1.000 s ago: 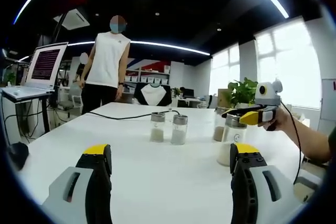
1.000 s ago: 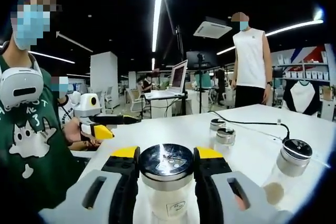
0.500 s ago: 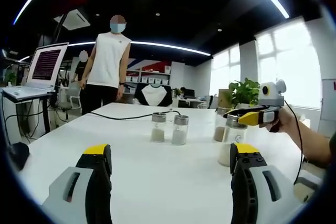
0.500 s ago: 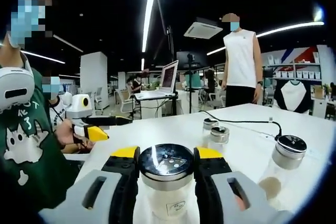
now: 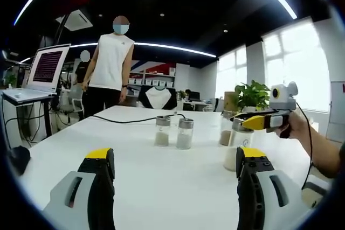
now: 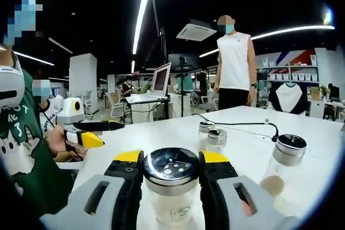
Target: Rotate the seasoning bottle until the label or dispensing opening points toward the visible target arrow and the bottle remains upright within the marked orientation range
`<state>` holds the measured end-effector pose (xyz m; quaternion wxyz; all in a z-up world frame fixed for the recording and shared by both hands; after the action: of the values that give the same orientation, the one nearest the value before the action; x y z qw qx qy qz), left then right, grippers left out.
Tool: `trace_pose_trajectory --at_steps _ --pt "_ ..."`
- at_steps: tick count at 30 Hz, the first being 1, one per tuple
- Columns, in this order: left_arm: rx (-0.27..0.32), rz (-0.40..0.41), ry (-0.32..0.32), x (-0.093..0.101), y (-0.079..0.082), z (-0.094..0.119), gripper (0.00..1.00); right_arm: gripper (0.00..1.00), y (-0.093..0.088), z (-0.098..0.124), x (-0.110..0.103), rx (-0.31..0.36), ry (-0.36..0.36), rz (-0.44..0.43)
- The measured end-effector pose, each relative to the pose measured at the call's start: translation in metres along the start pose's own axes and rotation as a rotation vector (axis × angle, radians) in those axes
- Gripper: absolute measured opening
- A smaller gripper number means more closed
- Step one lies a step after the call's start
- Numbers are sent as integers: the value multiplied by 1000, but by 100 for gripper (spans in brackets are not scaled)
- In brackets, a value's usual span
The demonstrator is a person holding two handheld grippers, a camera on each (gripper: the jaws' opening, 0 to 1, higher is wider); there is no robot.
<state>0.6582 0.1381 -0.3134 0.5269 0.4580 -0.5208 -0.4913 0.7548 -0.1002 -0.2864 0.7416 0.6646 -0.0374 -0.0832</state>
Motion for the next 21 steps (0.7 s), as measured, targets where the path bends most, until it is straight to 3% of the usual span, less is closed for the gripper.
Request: trace_pose_trajectory --at_steps 21 --pt "7 1 6 -1 0 1 99 39 -1 -7 -16 -8 -171 -23"
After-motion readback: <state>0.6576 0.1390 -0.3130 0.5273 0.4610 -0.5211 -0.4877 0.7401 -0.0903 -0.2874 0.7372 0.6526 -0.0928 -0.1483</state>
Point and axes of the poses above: the point that each gripper's makers call its tool centre point, and the gripper's own axes: z roughly backward along the fingers, x roughly to its right, y roughly out of its top, the point moved 7 cm from there along z, roughly backward along the fingers, and after that the axes turned 15 degrees about y, right-handed, at the moved point
